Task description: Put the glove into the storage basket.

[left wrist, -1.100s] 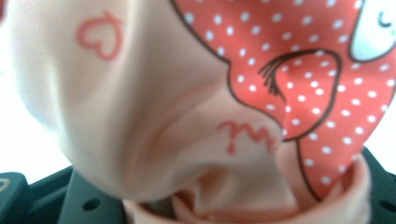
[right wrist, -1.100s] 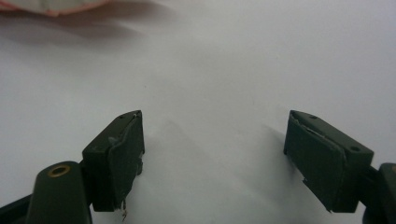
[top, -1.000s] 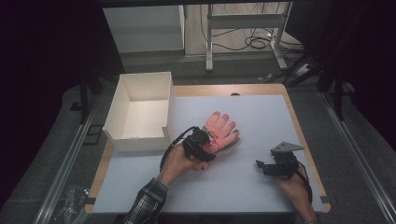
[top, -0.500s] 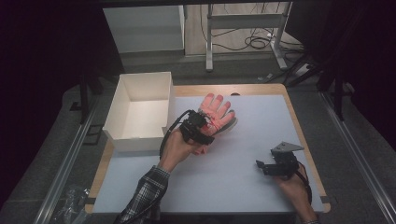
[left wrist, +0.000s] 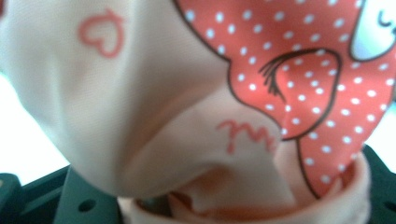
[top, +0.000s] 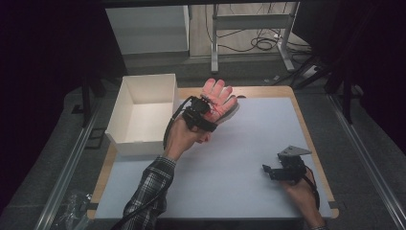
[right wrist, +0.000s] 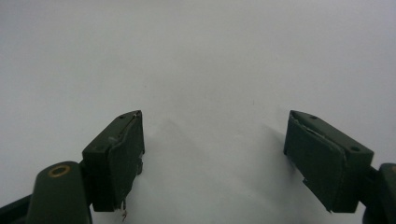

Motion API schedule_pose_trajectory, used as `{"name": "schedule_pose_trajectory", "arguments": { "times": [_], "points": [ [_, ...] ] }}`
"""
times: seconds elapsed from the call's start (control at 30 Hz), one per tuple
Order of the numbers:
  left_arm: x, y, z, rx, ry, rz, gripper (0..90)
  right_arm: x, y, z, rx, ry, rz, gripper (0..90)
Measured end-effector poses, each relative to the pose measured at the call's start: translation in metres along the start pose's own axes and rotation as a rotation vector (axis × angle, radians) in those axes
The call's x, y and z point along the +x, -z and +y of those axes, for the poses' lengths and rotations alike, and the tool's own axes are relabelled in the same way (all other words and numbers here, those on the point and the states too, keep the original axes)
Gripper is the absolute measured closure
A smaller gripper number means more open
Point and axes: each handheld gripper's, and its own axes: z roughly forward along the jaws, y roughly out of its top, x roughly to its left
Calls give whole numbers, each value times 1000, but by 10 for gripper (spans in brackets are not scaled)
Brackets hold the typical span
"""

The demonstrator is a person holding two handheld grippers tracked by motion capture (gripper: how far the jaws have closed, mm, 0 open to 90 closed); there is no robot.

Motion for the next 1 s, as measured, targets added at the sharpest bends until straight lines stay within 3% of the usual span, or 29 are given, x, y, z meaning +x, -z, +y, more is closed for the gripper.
{"name": "schedule_pose_trajectory", "arguments": {
  "times": [0.23,0.47,0.67,1.0],
  "points": [
    [15,12,10,-7,36,37,380,0,0,0,0,1,0,204],
    [39,30,14,-29,103,89,380,0,0,0,-1,0,0,204],
    [65,44,9,-56,178,137,380,0,0,0,-1,1,0,204],
    [95,63,-2,-67,259,201,380,0,0,0,-1,1,0,204]
  ]
}}
